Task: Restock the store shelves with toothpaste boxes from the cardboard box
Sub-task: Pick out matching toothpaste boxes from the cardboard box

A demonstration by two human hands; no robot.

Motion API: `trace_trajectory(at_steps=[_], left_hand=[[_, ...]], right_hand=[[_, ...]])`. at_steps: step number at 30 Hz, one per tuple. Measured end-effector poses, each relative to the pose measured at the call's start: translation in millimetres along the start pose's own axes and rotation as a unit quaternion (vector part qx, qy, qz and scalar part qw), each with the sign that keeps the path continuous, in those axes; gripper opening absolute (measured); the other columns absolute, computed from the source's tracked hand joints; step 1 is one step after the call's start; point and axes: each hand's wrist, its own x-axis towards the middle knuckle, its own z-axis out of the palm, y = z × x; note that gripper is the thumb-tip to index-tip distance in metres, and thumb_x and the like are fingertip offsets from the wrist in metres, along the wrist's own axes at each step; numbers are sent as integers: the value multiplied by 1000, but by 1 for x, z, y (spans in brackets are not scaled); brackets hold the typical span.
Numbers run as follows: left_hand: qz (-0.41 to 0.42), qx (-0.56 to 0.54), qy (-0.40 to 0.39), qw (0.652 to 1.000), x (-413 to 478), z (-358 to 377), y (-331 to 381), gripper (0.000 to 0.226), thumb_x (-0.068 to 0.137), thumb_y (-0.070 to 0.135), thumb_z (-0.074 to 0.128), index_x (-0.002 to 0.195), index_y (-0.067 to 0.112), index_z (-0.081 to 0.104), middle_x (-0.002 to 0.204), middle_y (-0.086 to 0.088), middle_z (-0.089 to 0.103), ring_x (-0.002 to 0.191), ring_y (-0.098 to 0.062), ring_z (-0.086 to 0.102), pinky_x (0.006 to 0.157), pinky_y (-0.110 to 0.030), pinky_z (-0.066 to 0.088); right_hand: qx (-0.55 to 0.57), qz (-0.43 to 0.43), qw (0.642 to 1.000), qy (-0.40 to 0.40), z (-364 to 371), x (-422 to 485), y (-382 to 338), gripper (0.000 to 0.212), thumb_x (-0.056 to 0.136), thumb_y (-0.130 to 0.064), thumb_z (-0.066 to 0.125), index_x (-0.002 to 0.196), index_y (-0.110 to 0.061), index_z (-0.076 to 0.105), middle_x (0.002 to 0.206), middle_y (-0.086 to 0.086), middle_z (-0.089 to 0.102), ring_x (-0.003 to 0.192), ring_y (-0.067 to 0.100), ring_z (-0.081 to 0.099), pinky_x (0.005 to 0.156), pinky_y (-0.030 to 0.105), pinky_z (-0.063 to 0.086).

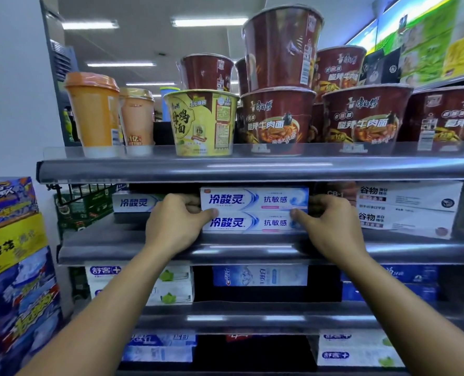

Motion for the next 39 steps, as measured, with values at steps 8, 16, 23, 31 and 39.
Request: trace_trajectory(at_steps=[8, 16, 23, 31, 39], left_hand=[[127, -23, 155, 979, -29, 6, -12, 48, 89, 40, 74, 133, 28, 60, 119, 18, 59, 114, -12, 57, 94, -33, 47], [283, -127, 123, 943, -161, 64, -97, 20, 92, 12, 66, 112, 10, 63, 107, 17, 55, 96, -11, 55, 86, -39, 49], [-102, -127, -200, 966, -358, 157, -218, 19, 89, 36, 62, 103, 48, 65, 91, 24, 68, 84, 1, 66, 73, -11, 47], [-402, 17, -445, 800, -610, 267, -338, 24, 90, 23, 71, 103, 43, 64, 92, 20, 71, 92, -13, 69, 85, -29, 53], [-451, 106, -514, 722, -749, 440, -435, 19, 94, 41, 61, 107, 28, 57, 96, 8, 67, 87, -14, 63, 64, -29, 45]], right_hand=[[-93, -132, 979, 122, -3, -37, 3, 38, 94, -43, 66, 119, -14, 70, 105, 3, 74, 97, 25, 65, 79, 31, 46], [-31, -161, 985, 58, 14, -173, 66, 17, 92, -16, 70, 102, -4, 74, 88, 4, 71, 82, 16, 65, 80, 20, 47], [-5, 58, 981, -186, 51, -335, 194, 15, 91, -14, 68, 104, -9, 75, 85, -4, 70, 77, 7, 63, 70, 31, 55], [-84, 371, 799, -466, 104, -551, 397, 11, 85, -11, 76, 95, -16, 75, 78, -4, 72, 68, 9, 64, 63, 7, 43], [-94, 502, 703, -495, 165, -719, 545, 26, 86, -12, 70, 112, -14, 74, 98, 1, 71, 85, 18, 67, 64, 10, 44]])
